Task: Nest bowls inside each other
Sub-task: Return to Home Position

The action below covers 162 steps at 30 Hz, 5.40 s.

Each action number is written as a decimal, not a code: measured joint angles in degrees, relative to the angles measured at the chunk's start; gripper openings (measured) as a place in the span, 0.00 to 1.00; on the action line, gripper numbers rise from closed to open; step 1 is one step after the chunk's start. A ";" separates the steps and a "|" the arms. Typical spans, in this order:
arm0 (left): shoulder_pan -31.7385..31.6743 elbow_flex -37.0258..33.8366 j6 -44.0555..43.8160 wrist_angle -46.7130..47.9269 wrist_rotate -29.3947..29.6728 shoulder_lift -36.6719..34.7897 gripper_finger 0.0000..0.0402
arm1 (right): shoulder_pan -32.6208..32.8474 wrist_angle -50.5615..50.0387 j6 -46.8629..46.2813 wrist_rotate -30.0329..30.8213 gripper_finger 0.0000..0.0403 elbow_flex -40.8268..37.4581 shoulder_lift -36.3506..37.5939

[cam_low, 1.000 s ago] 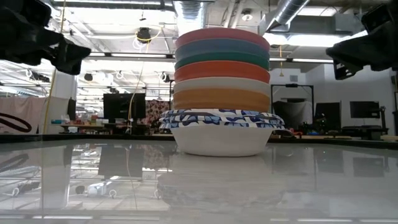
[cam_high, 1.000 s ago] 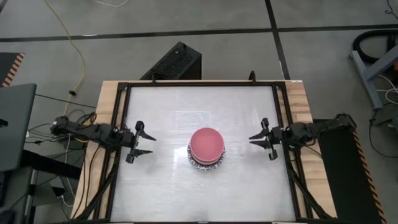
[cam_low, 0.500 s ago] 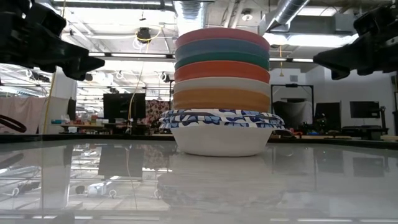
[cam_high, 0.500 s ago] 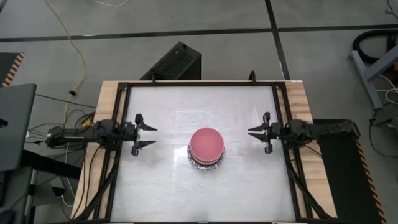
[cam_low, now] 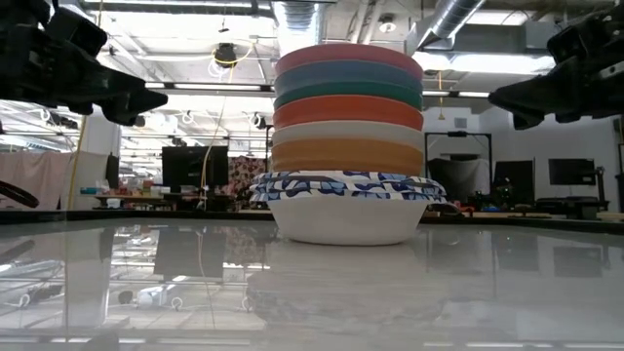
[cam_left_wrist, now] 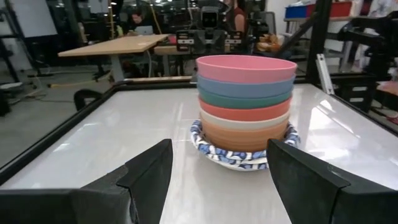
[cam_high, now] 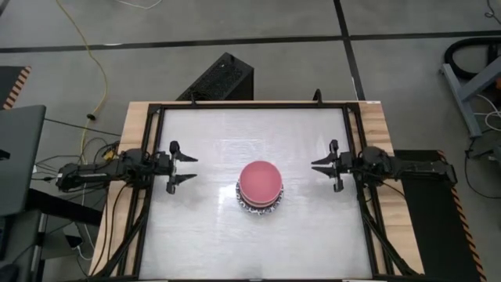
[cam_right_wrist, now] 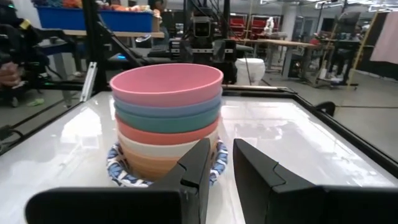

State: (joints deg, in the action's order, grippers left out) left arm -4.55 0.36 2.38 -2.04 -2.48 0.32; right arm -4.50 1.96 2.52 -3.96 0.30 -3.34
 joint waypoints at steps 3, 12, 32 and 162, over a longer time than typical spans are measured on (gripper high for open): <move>-1.39 0.00 0.02 0.02 0.02 0.01 0.63 | -1.14 0.04 -0.02 -0.21 0.22 0.00 -0.04; -3.89 0.00 -2.34 0.02 0.09 0.02 0.63 | -1.68 -0.32 -0.10 -0.62 0.22 0.00 -0.04; -3.85 -0.01 -5.10 0.19 4.38 0.02 0.63 | -1.65 -0.02 2.04 1.26 0.22 0.00 -0.04; -3.83 0.00 -5.16 0.17 4.40 0.02 0.63 | -1.65 0.17 1.99 1.35 0.22 0.00 -0.04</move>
State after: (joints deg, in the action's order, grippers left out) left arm -8.38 0.36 -2.79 -1.87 1.91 0.34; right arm -6.15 2.13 4.51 -2.61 0.29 -3.38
